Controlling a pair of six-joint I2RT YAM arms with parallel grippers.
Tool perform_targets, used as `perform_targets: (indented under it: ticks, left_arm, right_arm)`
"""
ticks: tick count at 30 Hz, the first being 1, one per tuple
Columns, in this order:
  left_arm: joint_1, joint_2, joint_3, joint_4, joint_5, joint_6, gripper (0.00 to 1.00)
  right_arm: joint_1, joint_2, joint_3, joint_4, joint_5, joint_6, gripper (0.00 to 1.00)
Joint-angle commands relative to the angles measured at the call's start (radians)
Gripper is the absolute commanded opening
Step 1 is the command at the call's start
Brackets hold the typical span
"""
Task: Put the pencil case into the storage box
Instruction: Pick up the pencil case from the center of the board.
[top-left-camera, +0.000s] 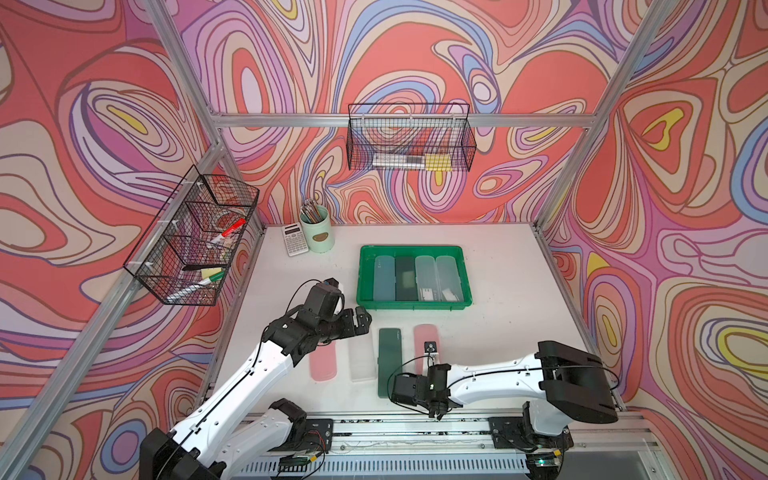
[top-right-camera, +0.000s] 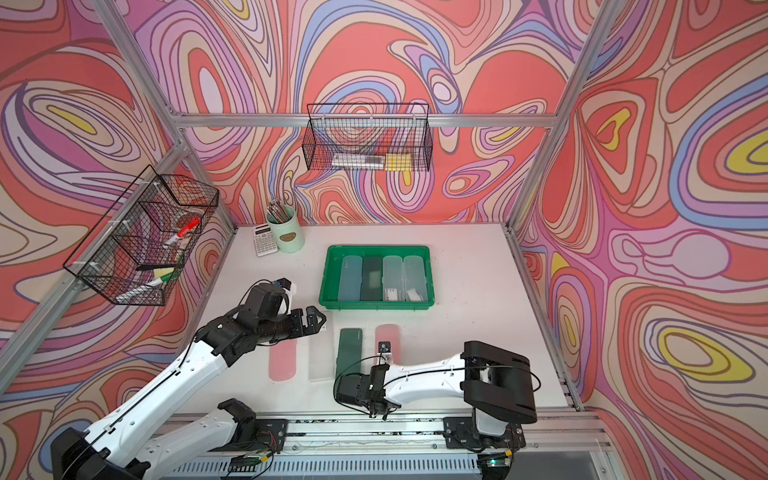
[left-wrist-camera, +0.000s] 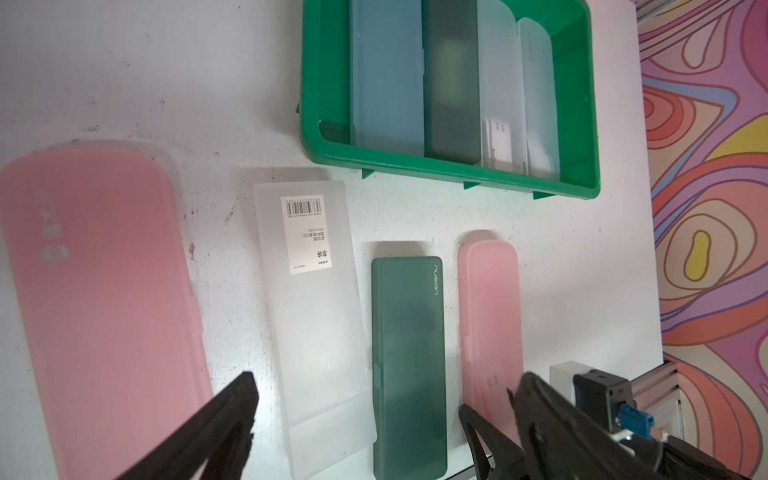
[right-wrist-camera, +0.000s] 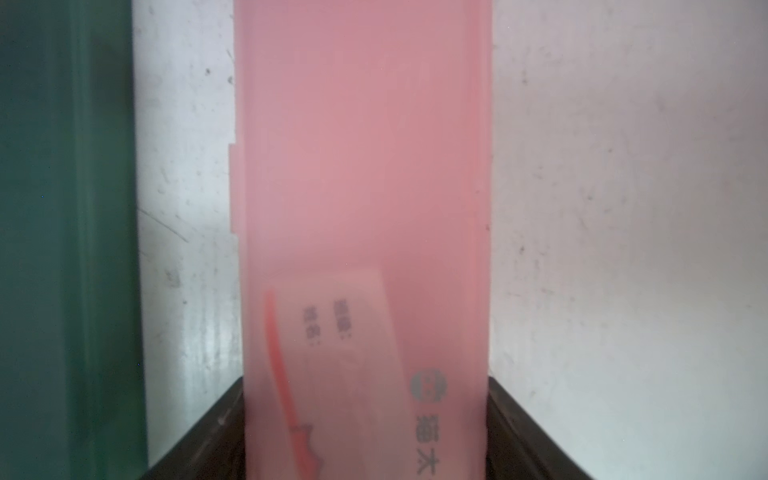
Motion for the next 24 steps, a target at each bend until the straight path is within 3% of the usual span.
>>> perform_targets:
  ticks: [1, 9, 16, 24]
  left_arm:
    - [-0.005, -0.012, 0.039, -0.022, -0.005, -0.009, 0.99]
    - [-0.005, -0.019, 0.084, -0.031, -0.010, -0.009, 0.99]
    - [-0.005, -0.047, 0.096, -0.049, -0.032, 0.004, 0.99]
    - [-0.005, -0.053, 0.134, -0.063, -0.045, 0.020, 0.99]
  right_arm:
    - [0.036, -0.065, 0.019, -0.111, 0.106, 0.060, 0.73]
    - [0.068, -0.187, 0.055, -0.152, 0.175, -0.016, 0.72]
    - [0.092, -0.204, 0.138, -0.257, 0.233, -0.031, 0.72]
    - [0.093, -0.273, 0.162, -0.245, 0.272, -0.053, 0.72]
